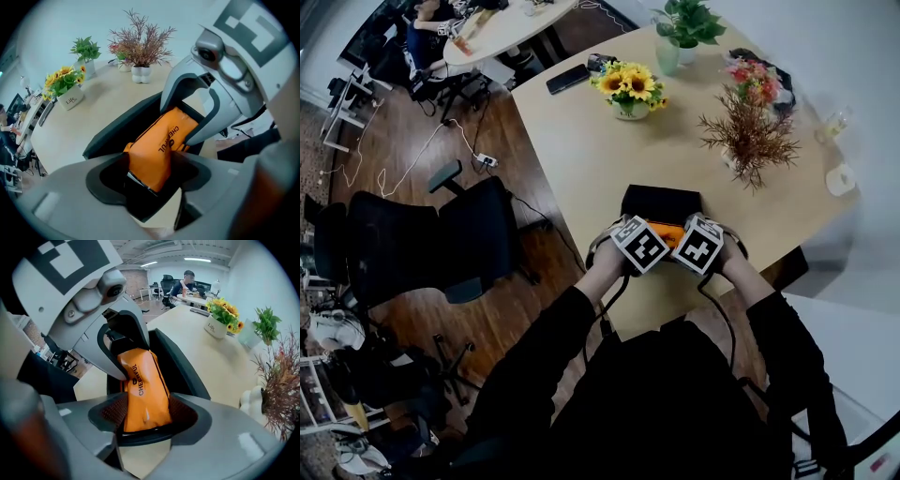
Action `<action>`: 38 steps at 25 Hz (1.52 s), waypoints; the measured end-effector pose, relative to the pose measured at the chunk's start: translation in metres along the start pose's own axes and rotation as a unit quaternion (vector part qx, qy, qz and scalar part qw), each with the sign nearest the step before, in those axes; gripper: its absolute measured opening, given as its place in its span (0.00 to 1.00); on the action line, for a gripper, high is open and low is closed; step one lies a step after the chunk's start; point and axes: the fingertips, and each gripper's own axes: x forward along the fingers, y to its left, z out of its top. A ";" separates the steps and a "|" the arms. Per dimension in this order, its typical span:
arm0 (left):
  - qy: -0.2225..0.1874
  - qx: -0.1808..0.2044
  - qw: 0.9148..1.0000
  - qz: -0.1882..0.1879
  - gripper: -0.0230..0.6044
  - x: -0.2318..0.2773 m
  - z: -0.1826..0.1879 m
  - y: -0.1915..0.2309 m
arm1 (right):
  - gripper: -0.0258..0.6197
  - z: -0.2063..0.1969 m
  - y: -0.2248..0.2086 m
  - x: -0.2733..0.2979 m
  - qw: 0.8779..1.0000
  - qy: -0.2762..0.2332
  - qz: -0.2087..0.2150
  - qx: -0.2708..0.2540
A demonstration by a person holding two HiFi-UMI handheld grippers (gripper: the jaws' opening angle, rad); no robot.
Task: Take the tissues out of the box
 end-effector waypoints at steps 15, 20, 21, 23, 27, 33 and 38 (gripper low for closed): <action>-0.121 0.002 0.987 0.106 0.43 -0.087 0.017 -0.001 | 0.44 0.037 0.005 -0.080 0.983 -0.127 -0.117 -0.069; -0.151 -0.007 0.979 0.137 0.41 -0.121 0.019 -0.013 | 0.44 0.045 0.020 -0.109 0.973 -0.162 -0.134 -0.096; -0.155 -0.009 0.977 0.143 0.41 -0.127 0.019 -0.016 | 0.43 0.046 0.023 -0.115 0.970 -0.169 -0.139 -0.103; -0.163 -0.009 0.974 0.157 0.40 -0.139 0.022 -0.023 | 0.43 0.044 0.028 -0.125 0.966 -0.179 -0.147 -0.113; -0.167 0.006 0.968 0.188 0.39 -0.152 0.039 -0.042 | 0.43 0.030 0.029 -0.147 0.960 -0.191 -0.165 -0.117; -0.188 0.055 0.958 0.207 0.38 -0.148 0.085 -0.078 | 0.42 -0.016 0.012 -0.178 0.953 -0.178 -0.220 -0.104; -0.193 0.083 0.966 0.151 0.37 -0.118 0.122 -0.107 | 0.42 -0.069 -0.008 -0.184 0.960 -0.150 -0.229 -0.058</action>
